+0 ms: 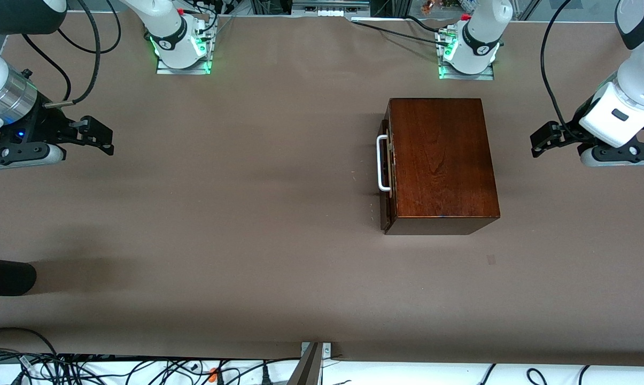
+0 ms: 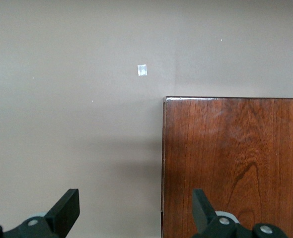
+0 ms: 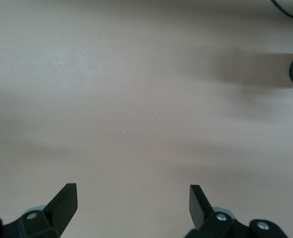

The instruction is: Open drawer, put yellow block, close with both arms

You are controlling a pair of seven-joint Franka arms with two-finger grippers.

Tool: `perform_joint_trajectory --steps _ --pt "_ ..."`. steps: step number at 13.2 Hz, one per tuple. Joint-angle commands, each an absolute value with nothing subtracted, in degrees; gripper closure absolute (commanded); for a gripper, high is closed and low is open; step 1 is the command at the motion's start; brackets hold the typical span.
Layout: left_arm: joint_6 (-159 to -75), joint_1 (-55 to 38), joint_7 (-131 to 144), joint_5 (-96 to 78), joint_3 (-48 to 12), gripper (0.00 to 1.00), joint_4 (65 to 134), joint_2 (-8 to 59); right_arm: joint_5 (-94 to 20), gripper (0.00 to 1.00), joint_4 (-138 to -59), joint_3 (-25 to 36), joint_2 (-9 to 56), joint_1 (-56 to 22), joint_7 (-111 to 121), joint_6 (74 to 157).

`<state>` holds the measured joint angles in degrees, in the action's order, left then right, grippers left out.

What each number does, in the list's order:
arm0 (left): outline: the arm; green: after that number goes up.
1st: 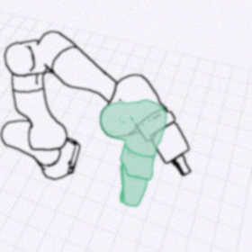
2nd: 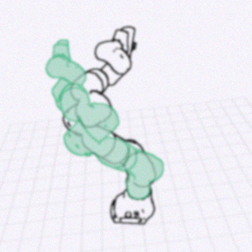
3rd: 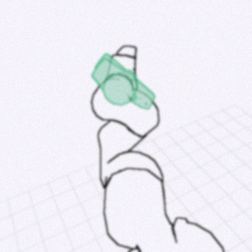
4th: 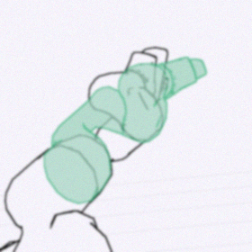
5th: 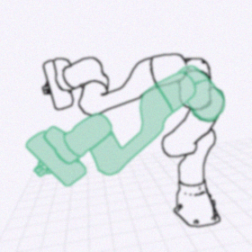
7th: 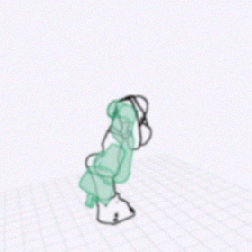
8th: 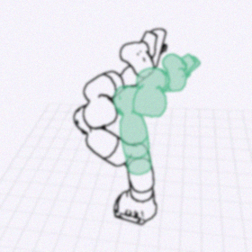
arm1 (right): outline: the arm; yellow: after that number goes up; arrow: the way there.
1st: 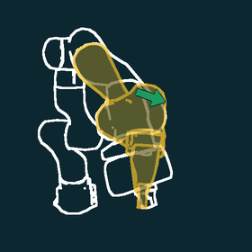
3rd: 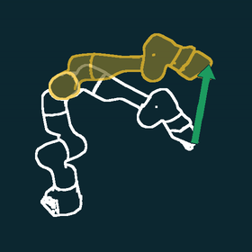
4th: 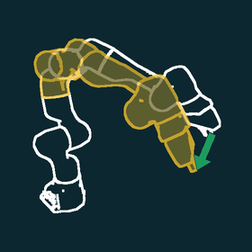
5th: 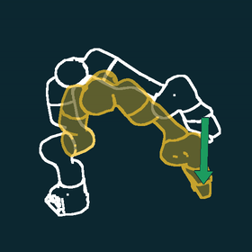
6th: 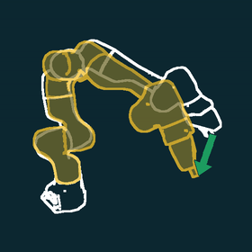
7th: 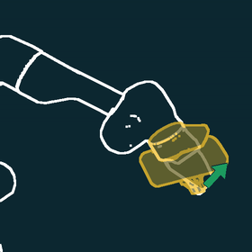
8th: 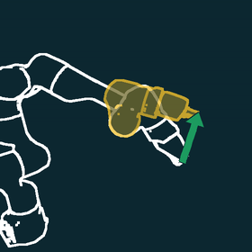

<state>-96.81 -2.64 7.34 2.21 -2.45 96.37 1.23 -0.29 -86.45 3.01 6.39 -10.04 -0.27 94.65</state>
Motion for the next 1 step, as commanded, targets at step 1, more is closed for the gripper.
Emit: perform_joint_trajectory --steps 1 --pt "-95.19 -2.55 4.84 1.23 -2.72 0.00 94.57 2.11 -0.26 0.00 -86.40 2.81 5.98 -9.93 -1.23 94.66"
